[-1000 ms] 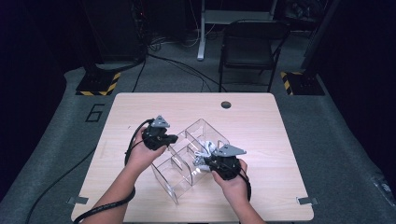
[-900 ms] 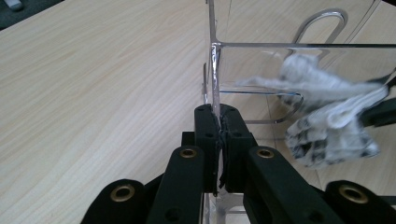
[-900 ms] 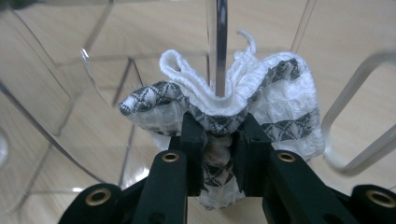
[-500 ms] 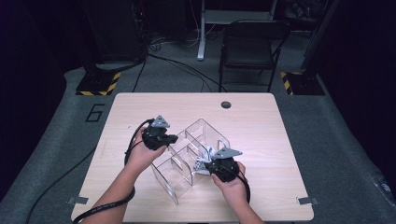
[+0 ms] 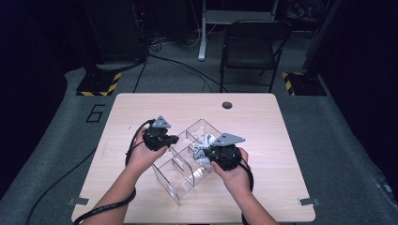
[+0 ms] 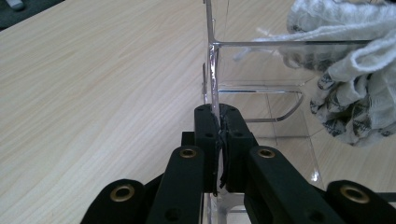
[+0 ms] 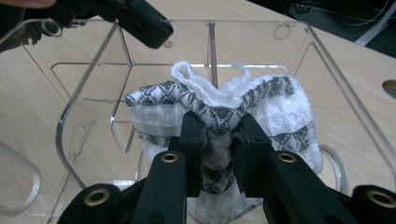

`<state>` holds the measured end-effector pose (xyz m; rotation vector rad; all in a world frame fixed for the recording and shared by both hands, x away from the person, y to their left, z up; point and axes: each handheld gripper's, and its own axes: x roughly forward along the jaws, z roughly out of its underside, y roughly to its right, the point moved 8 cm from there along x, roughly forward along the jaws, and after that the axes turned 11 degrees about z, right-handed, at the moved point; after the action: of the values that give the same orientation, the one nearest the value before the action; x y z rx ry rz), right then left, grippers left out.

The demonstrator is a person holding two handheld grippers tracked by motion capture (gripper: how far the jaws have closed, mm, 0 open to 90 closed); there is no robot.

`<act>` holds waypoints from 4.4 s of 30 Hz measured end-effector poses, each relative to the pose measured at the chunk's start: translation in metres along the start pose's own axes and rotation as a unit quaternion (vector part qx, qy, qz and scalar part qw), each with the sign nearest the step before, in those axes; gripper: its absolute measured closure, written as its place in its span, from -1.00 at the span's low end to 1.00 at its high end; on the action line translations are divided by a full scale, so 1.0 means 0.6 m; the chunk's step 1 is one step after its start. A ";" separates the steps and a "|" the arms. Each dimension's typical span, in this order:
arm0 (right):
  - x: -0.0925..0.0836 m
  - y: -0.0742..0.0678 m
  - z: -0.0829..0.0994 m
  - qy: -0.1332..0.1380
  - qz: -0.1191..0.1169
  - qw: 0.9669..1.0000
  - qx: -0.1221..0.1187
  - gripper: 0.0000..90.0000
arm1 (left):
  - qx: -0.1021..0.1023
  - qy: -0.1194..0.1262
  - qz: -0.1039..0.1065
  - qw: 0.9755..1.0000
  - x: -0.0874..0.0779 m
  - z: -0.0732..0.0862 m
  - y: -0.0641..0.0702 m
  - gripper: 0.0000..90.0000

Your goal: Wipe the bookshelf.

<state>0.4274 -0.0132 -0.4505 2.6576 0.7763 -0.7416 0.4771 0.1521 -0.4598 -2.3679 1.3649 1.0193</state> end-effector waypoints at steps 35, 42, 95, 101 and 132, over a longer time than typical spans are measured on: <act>0.049 -0.008 -0.029 -0.029 0.008 0.999 -0.039 0.67 | -0.015 0.016 -0.009 1.000 0.004 -0.001 0.000 0.93; 0.012 -0.004 0.003 0.005 0.007 1.000 -0.009 0.67 | -0.017 0.012 -0.010 1.000 0.005 -0.001 0.000 0.93; -0.058 -0.018 -0.079 0.052 -0.043 0.998 0.010 0.71 | -0.032 0.068 0.014 0.997 -0.068 -0.004 0.011 0.26; -0.056 -0.050 -0.081 0.037 -0.078 0.996 0.012 0.69 | -0.042 0.071 0.027 0.996 -0.095 0.028 0.016 0.26; 0.039 -0.135 -0.051 -0.038 -0.056 0.997 -0.041 0.67 | -0.020 0.103 0.022 0.994 -0.101 0.093 0.025 0.93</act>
<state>0.4107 0.0751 -0.4474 2.5142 0.9211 -0.8142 0.4195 0.2125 -0.4583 -2.5428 1.4850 0.8398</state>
